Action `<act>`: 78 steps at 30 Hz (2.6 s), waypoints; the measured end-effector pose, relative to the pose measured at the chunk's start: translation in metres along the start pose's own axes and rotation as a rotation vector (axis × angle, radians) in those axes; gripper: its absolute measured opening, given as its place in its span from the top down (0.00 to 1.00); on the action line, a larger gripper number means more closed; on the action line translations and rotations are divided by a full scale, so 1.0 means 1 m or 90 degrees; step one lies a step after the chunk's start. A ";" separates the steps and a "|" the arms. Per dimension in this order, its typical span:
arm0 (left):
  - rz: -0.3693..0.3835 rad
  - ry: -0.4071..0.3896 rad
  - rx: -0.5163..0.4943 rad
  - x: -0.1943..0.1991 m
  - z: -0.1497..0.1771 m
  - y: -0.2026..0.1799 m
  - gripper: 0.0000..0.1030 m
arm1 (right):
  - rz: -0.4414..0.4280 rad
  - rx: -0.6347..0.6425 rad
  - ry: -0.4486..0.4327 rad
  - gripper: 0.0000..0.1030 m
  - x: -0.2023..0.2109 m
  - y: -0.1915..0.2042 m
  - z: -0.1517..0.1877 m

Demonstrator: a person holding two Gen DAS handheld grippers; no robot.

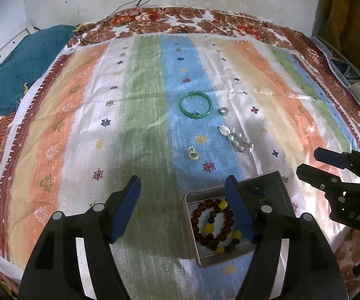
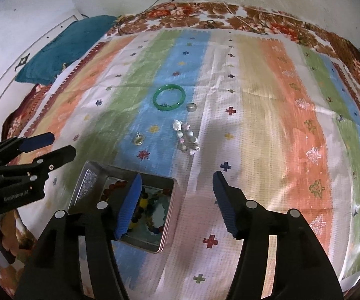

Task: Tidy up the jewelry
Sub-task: 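Move both open tools forward toward the small charm and pearl bracelet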

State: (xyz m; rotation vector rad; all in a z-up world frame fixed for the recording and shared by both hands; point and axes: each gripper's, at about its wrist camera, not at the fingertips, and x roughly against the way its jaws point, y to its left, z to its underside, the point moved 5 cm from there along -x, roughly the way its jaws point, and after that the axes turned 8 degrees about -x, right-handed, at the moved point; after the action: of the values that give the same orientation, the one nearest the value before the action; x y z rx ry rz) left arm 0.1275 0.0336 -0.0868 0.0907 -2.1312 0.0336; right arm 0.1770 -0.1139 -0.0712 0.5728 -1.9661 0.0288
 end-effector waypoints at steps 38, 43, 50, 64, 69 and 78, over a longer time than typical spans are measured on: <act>0.043 0.084 0.045 -0.070 -0.022 0.012 0.32 | 0.008 0.000 0.070 0.43 -0.064 -0.005 -0.028; 0.045 0.096 0.032 -0.080 -0.025 0.008 0.32 | 0.009 -0.002 0.081 0.43 -0.073 -0.007 -0.030; 0.038 0.118 0.024 -0.098 -0.026 0.013 0.32 | 0.004 -0.012 0.093 0.43 -0.087 -0.014 -0.033; 0.013 0.142 -0.008 -0.123 -0.032 0.010 0.32 | 0.000 -0.010 0.105 0.42 -0.104 -0.017 -0.039; 0.021 0.148 -0.001 -0.130 -0.035 0.012 0.32 | 0.002 -0.005 0.105 0.43 -0.110 -0.018 -0.042; 0.025 0.163 -0.017 -0.142 -0.038 0.007 0.32 | 0.010 0.010 0.118 0.43 -0.126 -0.018 -0.042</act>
State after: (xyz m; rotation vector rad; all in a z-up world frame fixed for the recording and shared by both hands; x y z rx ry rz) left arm 0.2343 0.0499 -0.1867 0.0271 -1.8771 0.0370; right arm 0.2632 -0.0706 -0.1639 0.5456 -1.7906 0.1028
